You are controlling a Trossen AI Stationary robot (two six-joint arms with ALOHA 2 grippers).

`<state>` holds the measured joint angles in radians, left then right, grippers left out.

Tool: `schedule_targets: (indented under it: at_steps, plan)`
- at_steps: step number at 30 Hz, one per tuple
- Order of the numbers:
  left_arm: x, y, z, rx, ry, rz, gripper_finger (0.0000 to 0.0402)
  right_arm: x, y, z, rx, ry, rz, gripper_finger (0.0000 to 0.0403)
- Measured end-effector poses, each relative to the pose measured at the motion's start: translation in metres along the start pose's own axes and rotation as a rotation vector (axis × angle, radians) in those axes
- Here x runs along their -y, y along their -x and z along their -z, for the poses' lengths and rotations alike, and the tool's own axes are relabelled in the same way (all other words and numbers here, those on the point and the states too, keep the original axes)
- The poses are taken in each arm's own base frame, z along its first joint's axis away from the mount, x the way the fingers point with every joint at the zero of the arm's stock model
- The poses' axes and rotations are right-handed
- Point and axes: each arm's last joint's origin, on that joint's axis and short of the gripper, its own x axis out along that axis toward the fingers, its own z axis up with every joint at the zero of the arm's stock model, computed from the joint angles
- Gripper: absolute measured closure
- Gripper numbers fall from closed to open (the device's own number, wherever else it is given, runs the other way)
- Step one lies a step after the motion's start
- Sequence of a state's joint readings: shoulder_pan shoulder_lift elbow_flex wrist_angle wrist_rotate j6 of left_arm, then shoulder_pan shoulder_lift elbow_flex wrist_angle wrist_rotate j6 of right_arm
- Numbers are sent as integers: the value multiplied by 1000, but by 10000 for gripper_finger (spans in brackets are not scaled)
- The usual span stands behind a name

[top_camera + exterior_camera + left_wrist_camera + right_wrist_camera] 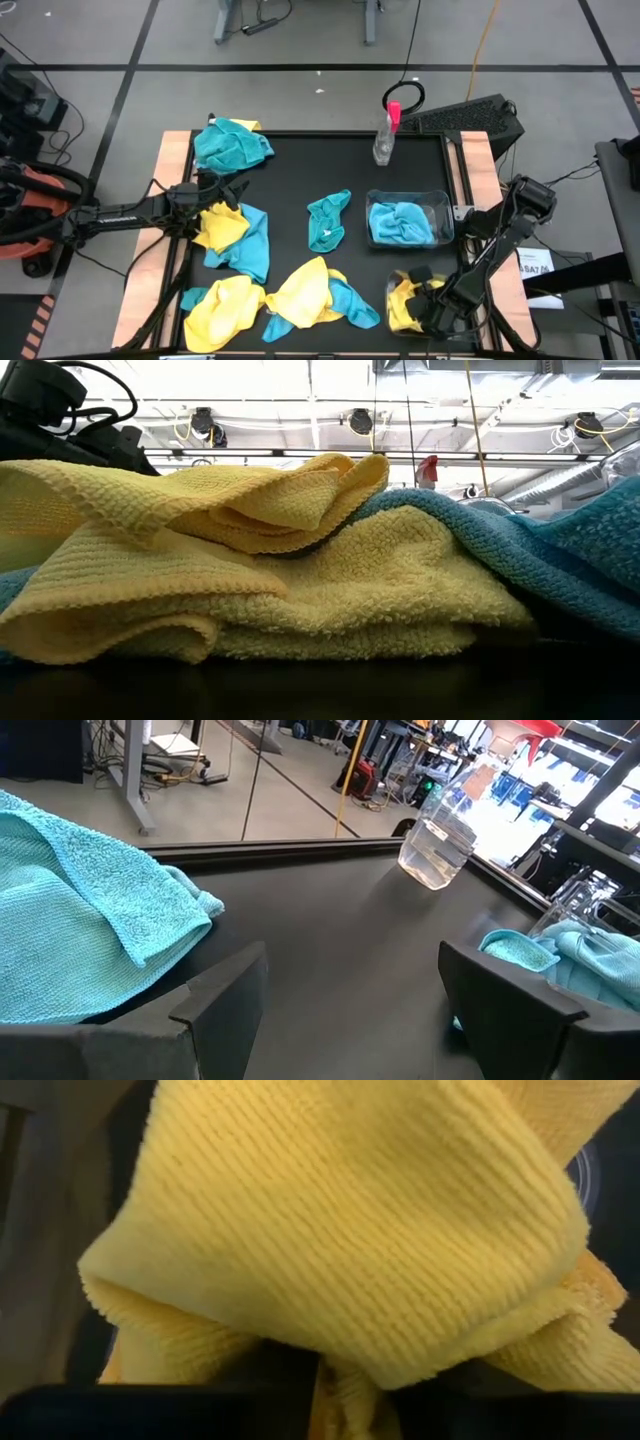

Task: Sort microfiber towel by color & place in baskets
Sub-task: Put the yellow towel into the bottom transparent bin

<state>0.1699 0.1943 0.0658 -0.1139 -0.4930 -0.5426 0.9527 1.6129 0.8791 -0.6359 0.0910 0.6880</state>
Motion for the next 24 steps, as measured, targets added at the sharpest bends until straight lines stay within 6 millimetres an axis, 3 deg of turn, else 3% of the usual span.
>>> schedule_targets:
  at_steps: [10,18,24]
  plan:
    - [1,0,-1,13,7,2,103,1,39,-6,70,-45,-15,220]
    - [2,0,-3,29,17,12,103,2,66,-10,167,-66,-62,211]
    - [2,0,-3,29,17,12,103,5,75,-8,185,-83,-74,211]
